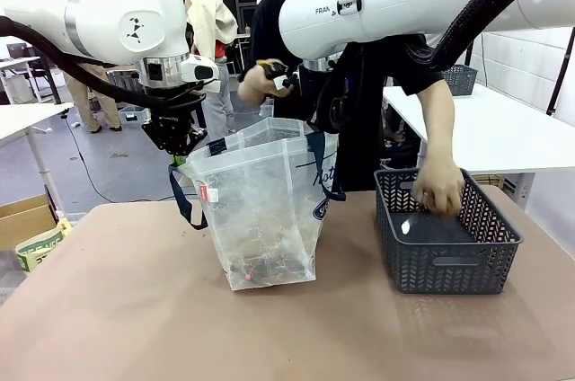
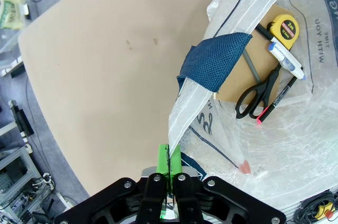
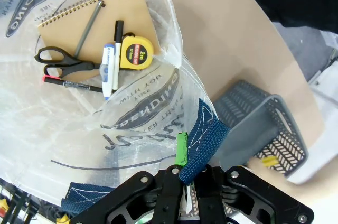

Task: Transfer purchased items from the store into the shopping bag.
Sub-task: Move the Reusable shopping bag to the right side of the table.

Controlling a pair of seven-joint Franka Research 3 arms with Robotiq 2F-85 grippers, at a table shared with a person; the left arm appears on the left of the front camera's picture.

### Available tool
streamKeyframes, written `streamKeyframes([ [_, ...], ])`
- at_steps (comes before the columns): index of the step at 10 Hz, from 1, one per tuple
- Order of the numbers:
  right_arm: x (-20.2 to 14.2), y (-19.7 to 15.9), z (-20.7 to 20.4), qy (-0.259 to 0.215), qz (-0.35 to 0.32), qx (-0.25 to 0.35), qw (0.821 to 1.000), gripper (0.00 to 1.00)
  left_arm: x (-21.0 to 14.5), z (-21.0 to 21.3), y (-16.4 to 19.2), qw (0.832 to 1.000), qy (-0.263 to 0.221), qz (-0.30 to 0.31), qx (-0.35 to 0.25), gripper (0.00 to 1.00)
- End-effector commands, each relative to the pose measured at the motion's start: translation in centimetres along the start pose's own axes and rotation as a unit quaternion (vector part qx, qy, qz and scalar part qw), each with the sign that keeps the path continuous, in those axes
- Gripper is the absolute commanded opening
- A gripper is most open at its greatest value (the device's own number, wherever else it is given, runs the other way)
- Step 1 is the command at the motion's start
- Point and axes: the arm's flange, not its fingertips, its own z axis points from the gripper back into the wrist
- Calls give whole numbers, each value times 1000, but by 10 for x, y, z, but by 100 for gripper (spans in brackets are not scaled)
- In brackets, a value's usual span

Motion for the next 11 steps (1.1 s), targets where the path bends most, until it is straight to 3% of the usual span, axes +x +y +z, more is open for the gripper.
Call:
streamKeyframes([
  [1,-1,-1,0,1,-4,-1,1000,0,-1,0,0,1000,0,0,3,0],
  [11,-1,-1,0,1,-4,-1,1000,0,-1,0,0,1000,0,0,3,0],
])
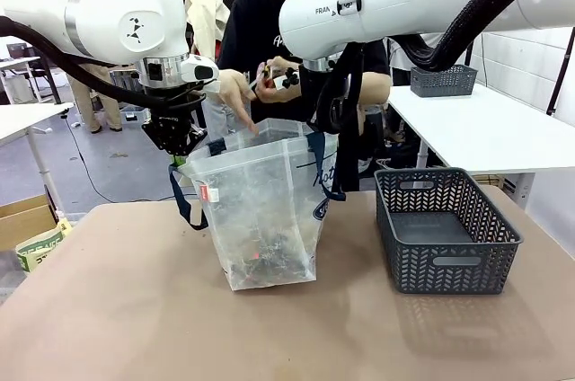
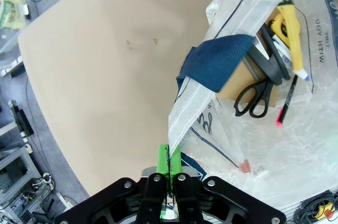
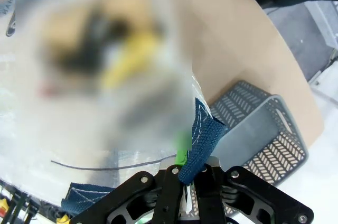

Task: Transfer purchased items from the store into the shopping bag.
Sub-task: Move the Reusable shopping bag to the right side of the table.

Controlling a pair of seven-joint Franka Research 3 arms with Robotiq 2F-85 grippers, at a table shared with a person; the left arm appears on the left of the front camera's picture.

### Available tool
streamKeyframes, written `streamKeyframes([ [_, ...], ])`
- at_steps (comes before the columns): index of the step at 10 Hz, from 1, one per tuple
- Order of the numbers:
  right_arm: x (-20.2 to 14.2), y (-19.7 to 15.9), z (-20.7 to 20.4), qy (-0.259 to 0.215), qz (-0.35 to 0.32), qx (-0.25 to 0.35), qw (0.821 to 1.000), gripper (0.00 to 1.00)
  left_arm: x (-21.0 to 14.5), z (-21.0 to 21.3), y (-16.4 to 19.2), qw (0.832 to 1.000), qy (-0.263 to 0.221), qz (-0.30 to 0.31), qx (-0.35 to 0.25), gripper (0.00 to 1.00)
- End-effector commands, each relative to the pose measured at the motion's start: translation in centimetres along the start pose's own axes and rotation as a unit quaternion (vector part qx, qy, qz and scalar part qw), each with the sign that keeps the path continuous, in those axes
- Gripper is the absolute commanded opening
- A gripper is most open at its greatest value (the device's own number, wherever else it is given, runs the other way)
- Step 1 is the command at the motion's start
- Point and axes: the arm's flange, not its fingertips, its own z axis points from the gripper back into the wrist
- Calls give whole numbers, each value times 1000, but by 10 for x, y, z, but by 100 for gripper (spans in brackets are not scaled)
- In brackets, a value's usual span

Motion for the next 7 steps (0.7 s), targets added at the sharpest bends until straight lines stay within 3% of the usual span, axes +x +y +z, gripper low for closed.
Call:
streamKeyframes([
  [1,-1,-1,0,0,-4,-1,1000,0,-1,0,0,1000,0,0,3,0],
  [7,-1,-1,0,0,-4,-1,1000,0,-1,0,0,1000,0,0,3,0],
])
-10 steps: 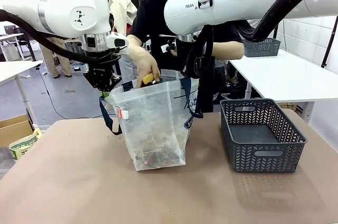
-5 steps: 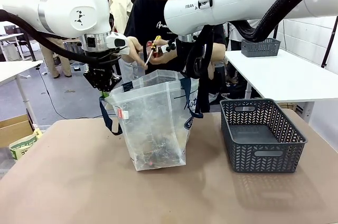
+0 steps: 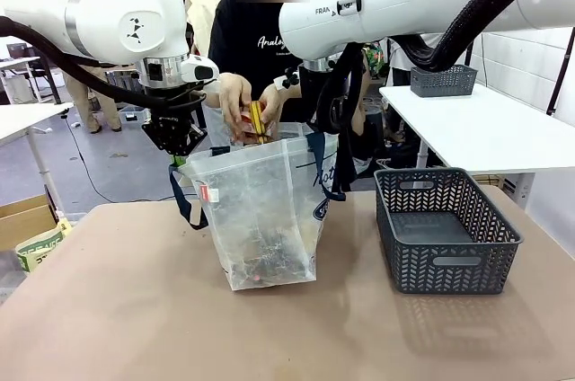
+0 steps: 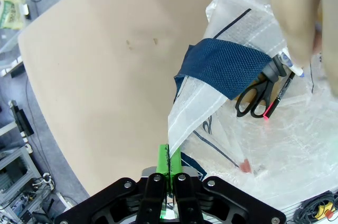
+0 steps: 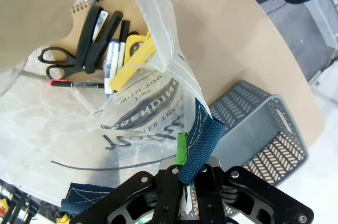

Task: Transfer purchased items from the store into the shopping bag.
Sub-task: Move the Reusable shopping bag to the right side of the table.

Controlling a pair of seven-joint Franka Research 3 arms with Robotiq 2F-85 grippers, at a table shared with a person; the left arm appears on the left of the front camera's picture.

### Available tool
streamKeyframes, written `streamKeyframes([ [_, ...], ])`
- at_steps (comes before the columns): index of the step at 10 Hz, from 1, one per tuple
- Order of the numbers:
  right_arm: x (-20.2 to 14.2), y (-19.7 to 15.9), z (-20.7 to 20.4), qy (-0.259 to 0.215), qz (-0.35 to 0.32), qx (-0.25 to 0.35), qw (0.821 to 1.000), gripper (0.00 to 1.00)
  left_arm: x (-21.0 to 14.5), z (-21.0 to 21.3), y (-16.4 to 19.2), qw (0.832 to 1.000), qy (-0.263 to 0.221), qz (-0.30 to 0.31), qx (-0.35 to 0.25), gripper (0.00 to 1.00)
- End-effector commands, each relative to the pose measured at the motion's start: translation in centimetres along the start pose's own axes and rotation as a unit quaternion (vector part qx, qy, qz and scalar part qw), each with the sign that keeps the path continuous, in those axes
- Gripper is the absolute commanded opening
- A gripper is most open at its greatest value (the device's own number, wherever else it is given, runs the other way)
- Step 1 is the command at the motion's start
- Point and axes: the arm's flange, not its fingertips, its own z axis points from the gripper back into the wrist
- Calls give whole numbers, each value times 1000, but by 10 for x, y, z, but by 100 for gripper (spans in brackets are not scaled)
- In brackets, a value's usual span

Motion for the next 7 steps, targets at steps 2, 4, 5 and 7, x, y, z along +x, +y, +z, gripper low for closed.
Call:
streamKeyframes([
  [2,-1,-1,0,0,-4,-1,1000,0,-1,1,1,1000,0,0,3,0],
  [4,-1,-1,0,0,-4,-1,1000,0,-1,1,1,1000,0,0,3,0],
  [5,-1,-1,0,0,-4,-1,1000,0,-1,1,1,1000,0,0,3,0],
  [7,-1,-1,0,0,-4,-1,1000,0,-1,1,1,1000,0,0,3,0],
])
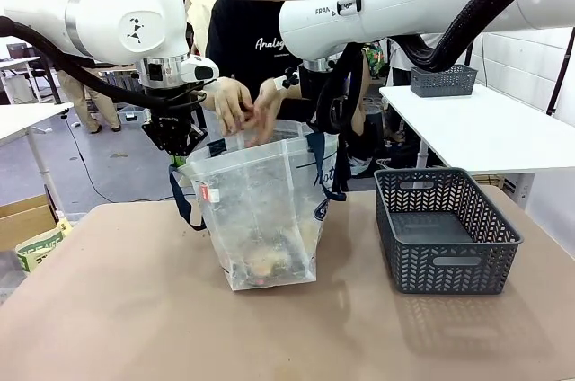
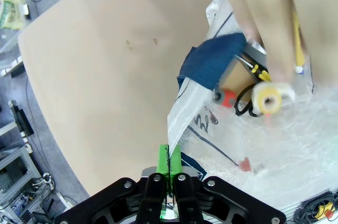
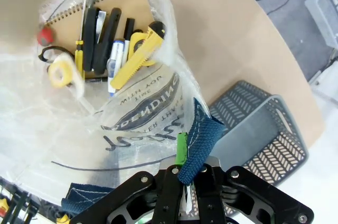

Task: Transfer purchased items from the store into the shopping bag.
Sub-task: Move the Reusable shopping bag to the right side of the table.

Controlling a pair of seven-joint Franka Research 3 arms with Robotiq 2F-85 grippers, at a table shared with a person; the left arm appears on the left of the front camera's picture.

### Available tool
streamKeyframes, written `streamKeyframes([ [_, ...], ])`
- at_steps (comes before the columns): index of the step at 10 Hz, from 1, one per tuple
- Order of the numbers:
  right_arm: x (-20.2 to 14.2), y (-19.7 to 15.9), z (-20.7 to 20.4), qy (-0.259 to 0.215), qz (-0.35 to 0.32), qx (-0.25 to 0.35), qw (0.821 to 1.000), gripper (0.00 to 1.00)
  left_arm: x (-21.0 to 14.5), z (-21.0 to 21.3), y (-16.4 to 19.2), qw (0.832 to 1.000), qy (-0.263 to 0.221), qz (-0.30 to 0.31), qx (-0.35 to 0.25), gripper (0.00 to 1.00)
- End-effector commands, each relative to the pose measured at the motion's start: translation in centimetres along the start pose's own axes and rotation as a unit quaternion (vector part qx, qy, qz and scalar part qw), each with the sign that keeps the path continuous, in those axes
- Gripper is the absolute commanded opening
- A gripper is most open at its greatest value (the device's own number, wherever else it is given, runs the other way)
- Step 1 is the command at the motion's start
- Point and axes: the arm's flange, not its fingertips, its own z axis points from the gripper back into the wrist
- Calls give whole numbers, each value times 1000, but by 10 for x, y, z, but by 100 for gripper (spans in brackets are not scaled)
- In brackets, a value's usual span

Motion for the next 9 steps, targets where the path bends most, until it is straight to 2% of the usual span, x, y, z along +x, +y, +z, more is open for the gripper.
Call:
streamKeyframes([
  [1,-1,-1,1,0,-4,-1,1000,0,-1,1,1,1000,-1,0,3,0],
  [9,-1,-1,1,0,-4,-1,1000,0,-1,1,1,1000,-1,0,3,0],
])
